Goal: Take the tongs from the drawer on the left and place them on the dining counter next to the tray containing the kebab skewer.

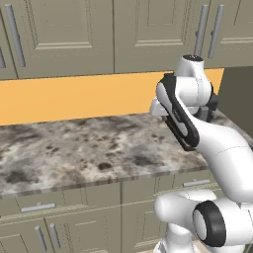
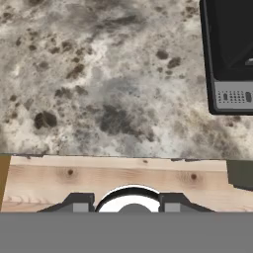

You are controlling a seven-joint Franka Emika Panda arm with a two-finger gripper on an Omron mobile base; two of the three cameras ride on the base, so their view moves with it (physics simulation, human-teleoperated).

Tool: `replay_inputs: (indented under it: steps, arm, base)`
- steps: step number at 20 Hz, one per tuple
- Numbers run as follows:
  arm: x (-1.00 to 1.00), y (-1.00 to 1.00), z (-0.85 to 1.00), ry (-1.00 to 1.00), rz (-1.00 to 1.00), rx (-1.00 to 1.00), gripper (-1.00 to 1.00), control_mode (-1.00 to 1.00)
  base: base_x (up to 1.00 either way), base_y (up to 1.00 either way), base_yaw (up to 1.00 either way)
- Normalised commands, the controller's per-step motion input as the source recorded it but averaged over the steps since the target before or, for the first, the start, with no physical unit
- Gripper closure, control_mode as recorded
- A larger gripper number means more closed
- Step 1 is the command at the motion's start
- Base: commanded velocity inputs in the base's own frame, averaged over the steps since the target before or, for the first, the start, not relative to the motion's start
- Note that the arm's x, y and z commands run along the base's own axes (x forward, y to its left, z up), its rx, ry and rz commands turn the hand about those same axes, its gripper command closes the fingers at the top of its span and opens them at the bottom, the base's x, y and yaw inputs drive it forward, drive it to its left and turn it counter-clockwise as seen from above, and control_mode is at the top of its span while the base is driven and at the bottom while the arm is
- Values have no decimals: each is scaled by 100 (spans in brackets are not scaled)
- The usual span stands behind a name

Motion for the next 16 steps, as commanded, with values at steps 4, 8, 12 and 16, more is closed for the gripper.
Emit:
replay_inputs:
  steps: [4,8,12,16]
  arm:
    - [-24,11,-7,-4,0,-2,-100,-100]
    - [-7,33,-39,-11,3,-11,-100,-100]
    - [-1,41,-39,-3,3,-10,-100,-100]
    - [-2,24,-27,0,3,-11,-100,-100]
  base:
    - [0,0,0]
    - [0,0,0]
    - [0,0,0]
    - [0,0,0]
